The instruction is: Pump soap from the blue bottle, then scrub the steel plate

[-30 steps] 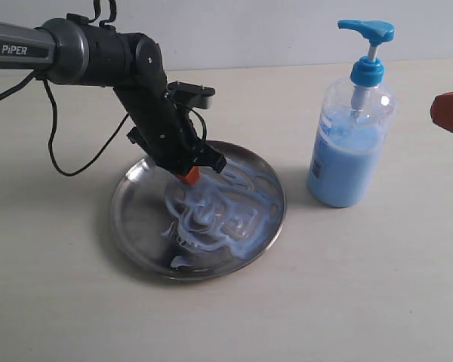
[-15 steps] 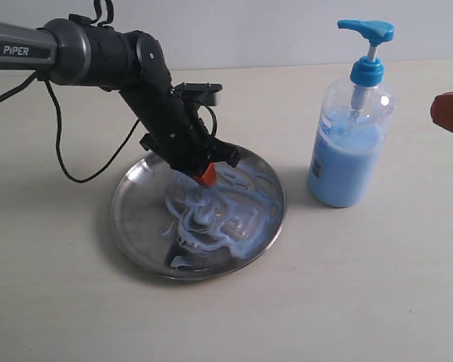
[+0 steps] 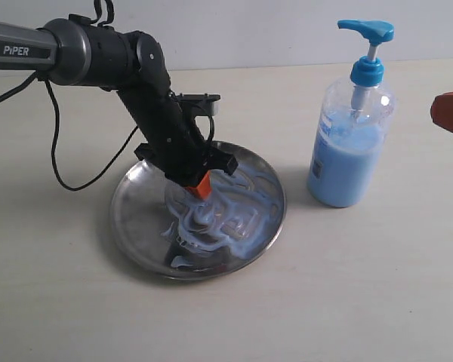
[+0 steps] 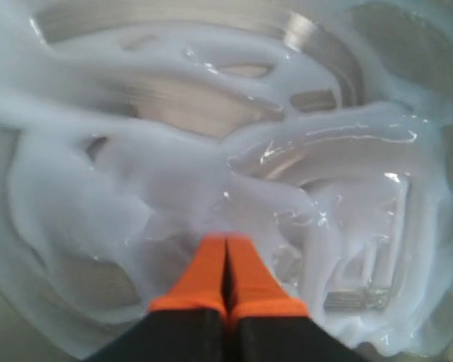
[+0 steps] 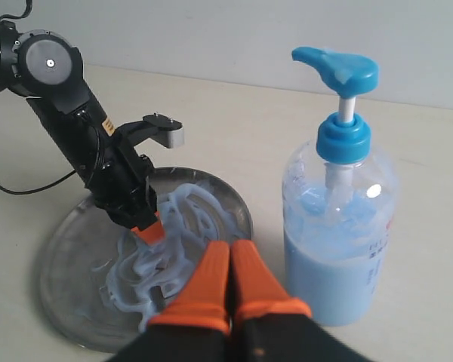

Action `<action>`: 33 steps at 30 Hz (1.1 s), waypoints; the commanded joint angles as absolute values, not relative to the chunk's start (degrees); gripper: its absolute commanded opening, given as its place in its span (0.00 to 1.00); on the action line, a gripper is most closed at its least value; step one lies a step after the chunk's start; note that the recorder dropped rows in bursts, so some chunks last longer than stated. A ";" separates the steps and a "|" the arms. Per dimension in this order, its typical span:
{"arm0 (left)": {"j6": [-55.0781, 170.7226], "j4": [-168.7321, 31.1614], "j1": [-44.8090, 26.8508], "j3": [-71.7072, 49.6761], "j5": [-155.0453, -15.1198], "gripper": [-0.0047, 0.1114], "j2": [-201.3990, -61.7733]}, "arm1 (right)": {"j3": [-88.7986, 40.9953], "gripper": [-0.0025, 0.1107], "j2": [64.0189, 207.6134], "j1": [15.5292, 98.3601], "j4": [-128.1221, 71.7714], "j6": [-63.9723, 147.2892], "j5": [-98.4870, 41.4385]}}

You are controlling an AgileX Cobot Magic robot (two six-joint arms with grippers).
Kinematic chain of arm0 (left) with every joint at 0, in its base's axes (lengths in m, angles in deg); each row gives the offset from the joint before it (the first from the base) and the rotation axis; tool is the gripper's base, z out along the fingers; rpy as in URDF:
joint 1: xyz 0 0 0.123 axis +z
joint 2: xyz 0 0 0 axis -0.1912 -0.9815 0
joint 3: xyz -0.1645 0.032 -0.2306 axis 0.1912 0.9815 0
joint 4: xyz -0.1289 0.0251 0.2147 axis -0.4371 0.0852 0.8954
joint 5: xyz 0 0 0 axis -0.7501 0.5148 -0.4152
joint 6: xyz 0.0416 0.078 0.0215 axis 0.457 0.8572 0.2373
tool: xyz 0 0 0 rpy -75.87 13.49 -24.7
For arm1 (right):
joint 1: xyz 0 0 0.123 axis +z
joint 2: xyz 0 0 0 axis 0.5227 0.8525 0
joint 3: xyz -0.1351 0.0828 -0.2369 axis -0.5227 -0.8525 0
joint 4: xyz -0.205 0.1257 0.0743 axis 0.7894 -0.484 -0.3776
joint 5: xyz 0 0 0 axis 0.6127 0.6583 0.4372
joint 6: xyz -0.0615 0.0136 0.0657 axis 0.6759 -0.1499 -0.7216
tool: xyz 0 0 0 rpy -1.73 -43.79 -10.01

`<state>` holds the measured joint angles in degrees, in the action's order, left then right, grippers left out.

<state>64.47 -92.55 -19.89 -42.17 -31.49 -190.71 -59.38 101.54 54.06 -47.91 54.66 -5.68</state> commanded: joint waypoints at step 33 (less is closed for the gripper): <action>62.87 -89.99 -23.42 -42.05 -27.20 0.04 -192.16 | -59.21 0.02 101.38 54.10 -47.43 54.88 -6.54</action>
